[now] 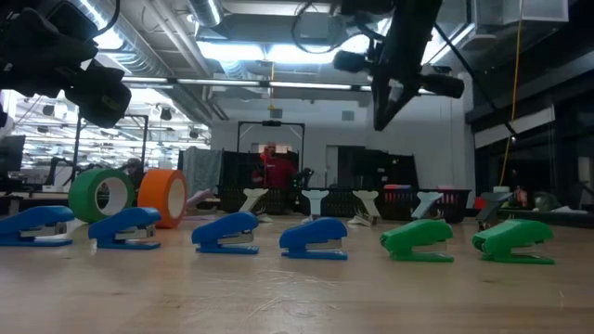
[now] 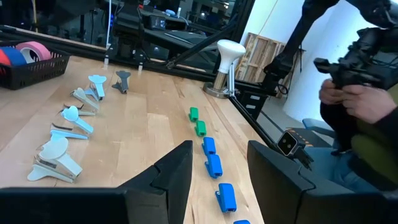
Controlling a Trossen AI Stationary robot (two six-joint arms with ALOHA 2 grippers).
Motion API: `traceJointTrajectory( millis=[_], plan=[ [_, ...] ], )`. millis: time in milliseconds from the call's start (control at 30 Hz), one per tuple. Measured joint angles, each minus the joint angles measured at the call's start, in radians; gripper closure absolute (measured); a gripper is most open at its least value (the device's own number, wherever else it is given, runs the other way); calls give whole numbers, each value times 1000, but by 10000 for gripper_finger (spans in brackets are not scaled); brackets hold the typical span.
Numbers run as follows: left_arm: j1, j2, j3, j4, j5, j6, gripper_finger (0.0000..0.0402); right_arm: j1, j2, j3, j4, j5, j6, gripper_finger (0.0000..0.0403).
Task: Pick and place Stapler, Stapler remover, tape
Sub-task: Put the green stapler into the middle black bin
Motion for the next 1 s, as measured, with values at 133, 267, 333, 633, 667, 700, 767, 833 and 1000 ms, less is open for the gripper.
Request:
traceJointTrajectory(
  millis=[133, 267, 333, 633, 667, 700, 767, 833, 1000],
  plan=[
    [0, 0, 0, 0, 0, 0, 251, 47, 0, 2, 31, -81, 0, 377],
    [0, 0, 0, 0, 0, 0, 251, 89, 0, 1, 103, -121, 0, 377],
    [0, 0, 0, 0, 0, 0, 251, 109, 0, 1, 137, -121, 0, 377],
    [0, 0, 0, 0, 0, 0, 251, 186, 26, -1, 171, -108, -3, 377],
    [0, 0, 0, 0, 0, 0, 251, 192, 32, -1, 153, -108, -3, 377],
    [0, 0, 0, 0, 0, 0, 251, 196, 41, -2, 142, -108, -4, 377],
    [0, 0, 0, 1, 0, 0, 251, 207, 59, -1, 140, -105, -32, 377],
    [0, 0, 0, 3, 0, 0, 251, 216, 78, -2, 138, -94, -81, 377],
    [0, 2, 0, 2, 0, 0, 251, 247, 103, -2, 177, 66, -205, 377]
  ],
)
